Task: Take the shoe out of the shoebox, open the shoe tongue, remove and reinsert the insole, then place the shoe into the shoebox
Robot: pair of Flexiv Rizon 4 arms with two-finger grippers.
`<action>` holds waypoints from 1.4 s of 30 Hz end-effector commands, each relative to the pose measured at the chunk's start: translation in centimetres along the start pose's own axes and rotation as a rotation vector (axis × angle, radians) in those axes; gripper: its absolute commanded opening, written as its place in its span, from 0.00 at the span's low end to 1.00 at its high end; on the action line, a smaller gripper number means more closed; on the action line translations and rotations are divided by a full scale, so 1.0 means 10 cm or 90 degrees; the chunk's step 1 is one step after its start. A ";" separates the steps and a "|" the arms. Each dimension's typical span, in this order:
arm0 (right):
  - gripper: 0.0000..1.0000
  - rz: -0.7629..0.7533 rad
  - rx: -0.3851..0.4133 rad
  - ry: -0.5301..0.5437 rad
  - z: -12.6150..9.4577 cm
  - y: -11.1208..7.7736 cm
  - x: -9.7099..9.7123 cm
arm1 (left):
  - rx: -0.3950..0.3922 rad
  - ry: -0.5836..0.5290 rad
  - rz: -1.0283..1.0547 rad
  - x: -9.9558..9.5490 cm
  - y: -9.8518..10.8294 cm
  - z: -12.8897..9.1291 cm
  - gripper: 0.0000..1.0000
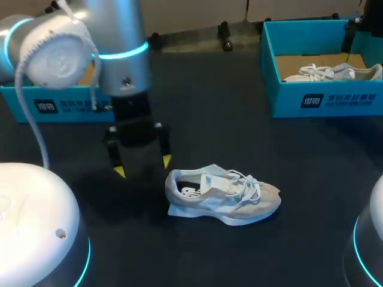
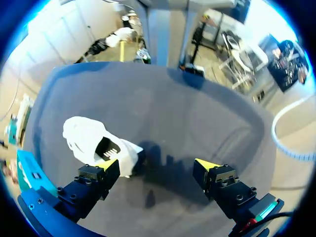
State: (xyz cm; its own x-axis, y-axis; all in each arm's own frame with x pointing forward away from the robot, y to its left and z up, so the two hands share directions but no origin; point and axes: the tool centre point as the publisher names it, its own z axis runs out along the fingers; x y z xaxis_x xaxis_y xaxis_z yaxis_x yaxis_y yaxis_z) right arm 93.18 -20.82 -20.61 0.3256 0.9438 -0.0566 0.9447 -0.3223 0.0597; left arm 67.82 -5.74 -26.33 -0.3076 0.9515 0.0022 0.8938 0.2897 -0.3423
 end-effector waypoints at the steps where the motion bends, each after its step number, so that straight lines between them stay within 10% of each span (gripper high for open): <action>1: 1.00 0.000 -0.001 0.000 0.00 -0.01 0.00 | 0.103 -0.046 -0.114 0.22 0.10 -0.02 1.00; 25: 1.00 0.000 -0.001 0.000 0.00 -0.01 0.00 | 0.103 -0.046 -0.114 0.22 0.10 -0.02 1.00; 42: 1.00 0.000 -0.001 0.000 0.00 -0.01 0.00 | 0.251 -0.102 -0.285 0.54 0.27 0.17 1.00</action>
State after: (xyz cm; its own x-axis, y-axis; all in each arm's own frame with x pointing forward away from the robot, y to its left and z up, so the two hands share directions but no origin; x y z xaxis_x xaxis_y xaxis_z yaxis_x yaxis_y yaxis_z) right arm 93.18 -20.82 -20.62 0.3256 0.9438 -0.0566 0.9448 -0.3223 0.0597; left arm 68.17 -0.83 -28.13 -0.6819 0.7227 0.1123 0.5164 0.5845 -0.6258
